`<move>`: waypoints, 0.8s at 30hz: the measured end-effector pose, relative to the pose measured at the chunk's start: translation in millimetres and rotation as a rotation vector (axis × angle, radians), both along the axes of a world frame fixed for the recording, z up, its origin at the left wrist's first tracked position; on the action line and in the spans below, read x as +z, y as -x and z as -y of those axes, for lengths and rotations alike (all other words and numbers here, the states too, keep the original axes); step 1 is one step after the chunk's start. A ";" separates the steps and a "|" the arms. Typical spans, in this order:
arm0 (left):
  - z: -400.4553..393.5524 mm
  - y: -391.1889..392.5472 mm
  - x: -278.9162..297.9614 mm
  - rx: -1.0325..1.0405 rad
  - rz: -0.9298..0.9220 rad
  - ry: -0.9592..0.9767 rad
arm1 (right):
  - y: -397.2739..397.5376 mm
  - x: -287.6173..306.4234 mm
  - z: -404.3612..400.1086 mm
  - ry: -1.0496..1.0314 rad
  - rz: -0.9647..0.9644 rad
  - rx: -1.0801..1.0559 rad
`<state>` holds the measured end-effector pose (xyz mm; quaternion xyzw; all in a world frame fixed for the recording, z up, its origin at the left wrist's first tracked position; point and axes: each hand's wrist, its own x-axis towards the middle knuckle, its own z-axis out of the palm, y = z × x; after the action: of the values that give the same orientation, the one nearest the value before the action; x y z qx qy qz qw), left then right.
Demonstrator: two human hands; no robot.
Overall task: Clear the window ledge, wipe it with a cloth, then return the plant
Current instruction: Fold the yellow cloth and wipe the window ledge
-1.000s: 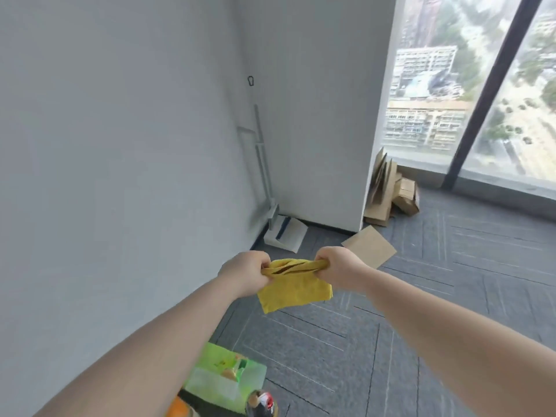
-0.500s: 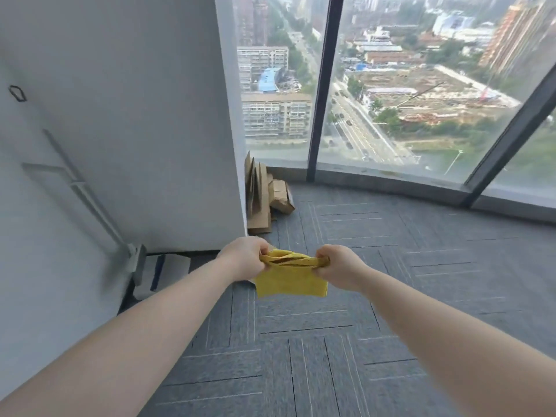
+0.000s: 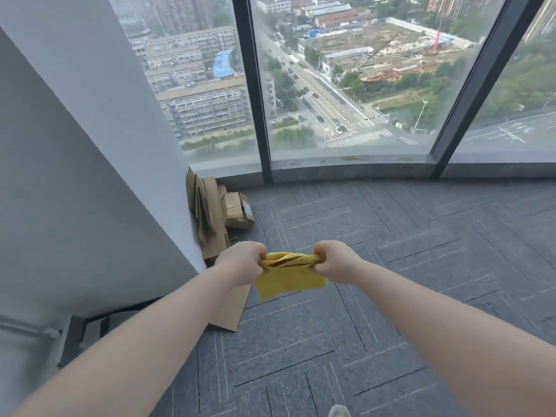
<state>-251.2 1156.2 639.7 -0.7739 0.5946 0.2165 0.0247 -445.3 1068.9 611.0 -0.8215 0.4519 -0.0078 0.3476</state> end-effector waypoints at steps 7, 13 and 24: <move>143.8 3.1 6.2 -0.041 0.024 0.024 | -0.6 7.7 143.3 0.013 -0.031 0.002; 266.3 -30.7 -6.6 -0.071 0.007 0.021 | -26.4 -0.7 253.6 0.009 -0.049 -0.021; 527.7 -98.8 -16.3 -0.156 -0.049 0.042 | -81.1 -4.6 474.6 -0.028 -0.083 -0.183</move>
<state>-152.4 628.6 623.4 -0.7202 0.6578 0.2201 0.0108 -364.2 594.3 606.5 -0.7714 0.5393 0.0008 0.3379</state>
